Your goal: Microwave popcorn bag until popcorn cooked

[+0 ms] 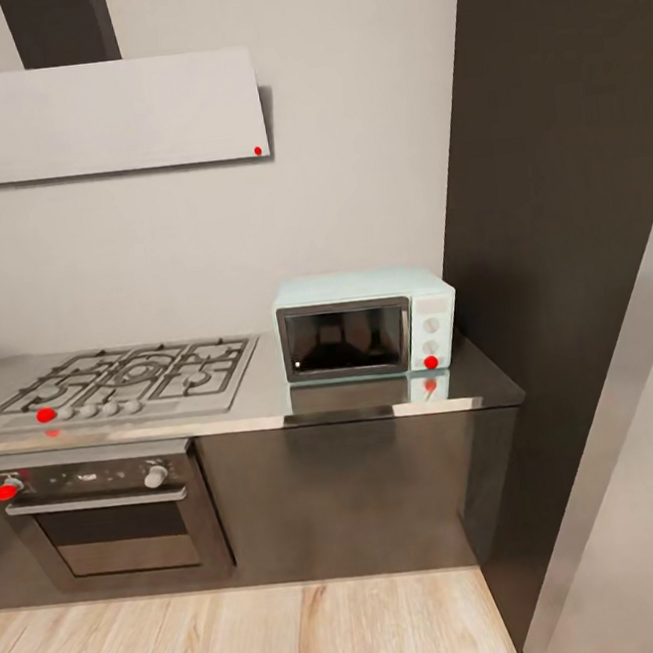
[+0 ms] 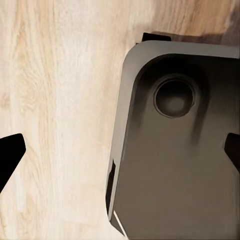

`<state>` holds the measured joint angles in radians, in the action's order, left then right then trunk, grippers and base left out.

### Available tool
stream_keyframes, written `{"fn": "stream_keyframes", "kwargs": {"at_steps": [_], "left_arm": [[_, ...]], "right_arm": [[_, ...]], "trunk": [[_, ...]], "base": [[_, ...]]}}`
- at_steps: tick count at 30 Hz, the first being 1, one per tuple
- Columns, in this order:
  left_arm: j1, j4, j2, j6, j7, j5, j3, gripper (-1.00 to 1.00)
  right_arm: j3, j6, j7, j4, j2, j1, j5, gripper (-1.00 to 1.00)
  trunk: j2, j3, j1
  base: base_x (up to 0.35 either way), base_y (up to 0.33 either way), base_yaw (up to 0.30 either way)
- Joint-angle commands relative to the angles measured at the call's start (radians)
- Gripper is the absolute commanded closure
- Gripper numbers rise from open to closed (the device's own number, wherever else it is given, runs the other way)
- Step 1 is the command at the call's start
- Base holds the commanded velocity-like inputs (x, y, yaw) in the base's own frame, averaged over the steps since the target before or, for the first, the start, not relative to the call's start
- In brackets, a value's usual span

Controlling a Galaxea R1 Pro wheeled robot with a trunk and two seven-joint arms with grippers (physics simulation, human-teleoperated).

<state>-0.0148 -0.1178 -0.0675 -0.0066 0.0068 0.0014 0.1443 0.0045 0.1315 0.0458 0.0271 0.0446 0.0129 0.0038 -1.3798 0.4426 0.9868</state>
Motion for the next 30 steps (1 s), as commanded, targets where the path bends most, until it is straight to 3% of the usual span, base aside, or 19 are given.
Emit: {"fn": "stream_keyframes", "kwargs": {"at_steps": [1, 30], "left_arm": [[-0.001, -0.002, 0.001, -0.001, 0.001, 0.0, 0.004, -1.0], [-0.001, -0.002, 0.009, 0.008, 0.001, 0.0, 0.004, -1.0]], "right_arm": [[0.0, 0.003, 0.003, -0.001, 0.0, 0.001, 0.0, -1.0], [0.0, 0.003, 0.003, -0.001, 0.0, 0.001, 0.0, -1.0]], "trunk": [[0.007, -0.002, -0.004], [0.21, -0.093, -0.115]], "base": [[0.0, 0.0, 0.0], [0.0, 0.0, 0.0]]}}
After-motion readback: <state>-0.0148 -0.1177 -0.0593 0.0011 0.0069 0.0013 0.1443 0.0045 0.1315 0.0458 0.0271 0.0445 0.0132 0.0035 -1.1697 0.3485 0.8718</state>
